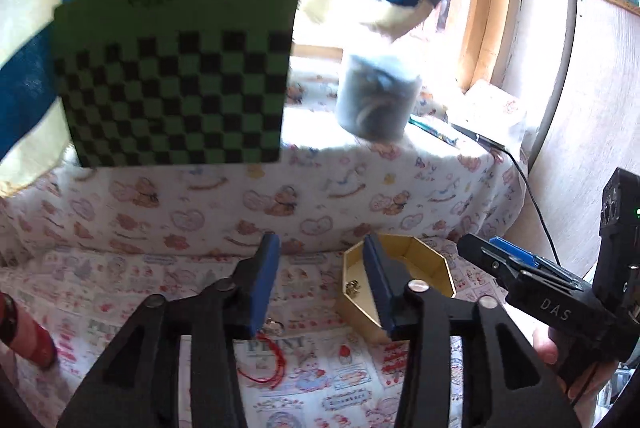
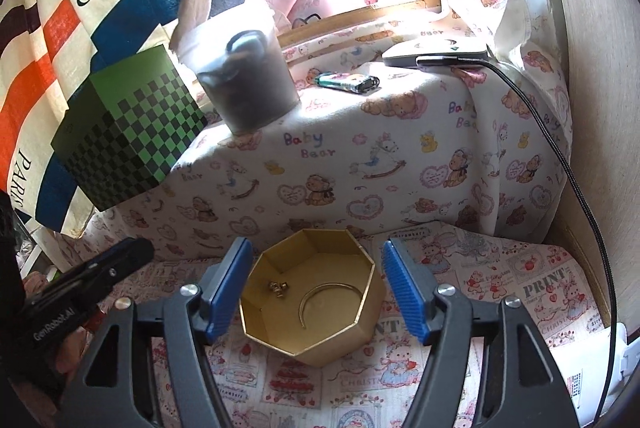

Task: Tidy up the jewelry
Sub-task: 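Open the right tool to drop the bangle into the box, then grasp the red string bracelet from the pile with the left tool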

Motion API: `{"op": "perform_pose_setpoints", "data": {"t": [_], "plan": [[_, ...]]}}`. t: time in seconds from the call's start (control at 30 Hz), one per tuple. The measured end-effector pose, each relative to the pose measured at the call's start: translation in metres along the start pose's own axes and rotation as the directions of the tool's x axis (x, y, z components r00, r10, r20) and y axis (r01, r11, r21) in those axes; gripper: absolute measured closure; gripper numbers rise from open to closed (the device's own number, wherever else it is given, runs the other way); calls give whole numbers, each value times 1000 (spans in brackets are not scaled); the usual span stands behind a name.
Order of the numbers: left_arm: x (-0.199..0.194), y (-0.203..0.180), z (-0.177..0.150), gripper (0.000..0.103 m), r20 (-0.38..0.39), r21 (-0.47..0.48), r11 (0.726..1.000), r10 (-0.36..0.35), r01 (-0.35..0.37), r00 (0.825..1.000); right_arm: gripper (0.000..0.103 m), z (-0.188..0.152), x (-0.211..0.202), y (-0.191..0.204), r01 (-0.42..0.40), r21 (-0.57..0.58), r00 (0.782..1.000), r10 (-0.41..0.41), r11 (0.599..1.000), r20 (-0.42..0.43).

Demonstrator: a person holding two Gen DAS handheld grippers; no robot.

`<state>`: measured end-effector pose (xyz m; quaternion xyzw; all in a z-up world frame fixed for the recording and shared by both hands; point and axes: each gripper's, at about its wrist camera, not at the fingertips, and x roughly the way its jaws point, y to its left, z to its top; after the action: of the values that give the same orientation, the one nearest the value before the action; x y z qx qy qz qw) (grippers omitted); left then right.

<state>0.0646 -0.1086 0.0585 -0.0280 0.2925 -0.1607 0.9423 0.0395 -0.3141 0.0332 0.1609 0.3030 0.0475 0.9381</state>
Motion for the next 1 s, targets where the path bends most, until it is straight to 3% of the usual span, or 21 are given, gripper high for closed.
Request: {"op": "perform_pose_setpoints", "data": {"t": [0.07,0.23,0.33,0.53,0.67,0.73,0.83,0.9,1.0], "plan": [[-19,12,2,31,54,-7,999,35,-35,998,36,-3,-2,8,-11,-17,1000,11,1000,0],[-33,40,-7,18,77,0,991,136,-136,988,36,-13,0,29,-14,-80,1000,12,997,-16],[-26,57,-22,12,43,-9,989,149,-149,988,36,-19,4,40,16,-128,1000,-17,992,-12],[12,98,-45,12,-147,-139,975,152,-173,977,32,-29,11,48,82,-172,997,-83,982,-2],[35,117,-60,13,-217,-168,946,240,-278,946,30,-28,15,41,76,-139,997,-79,987,-23],[42,125,-65,14,-251,-220,944,189,-246,949,29,-28,15,39,81,-134,996,-84,988,-21],[44,125,-68,14,-269,-242,950,128,-195,955,27,-29,16,41,100,-145,995,-103,984,-15],[42,119,-69,14,-257,-209,957,147,-203,955,26,-30,18,42,106,-150,994,-109,983,-16],[39,103,-70,22,-235,-129,967,187,-221,954,25,-31,20,43,110,-150,993,-115,983,-26]]}}
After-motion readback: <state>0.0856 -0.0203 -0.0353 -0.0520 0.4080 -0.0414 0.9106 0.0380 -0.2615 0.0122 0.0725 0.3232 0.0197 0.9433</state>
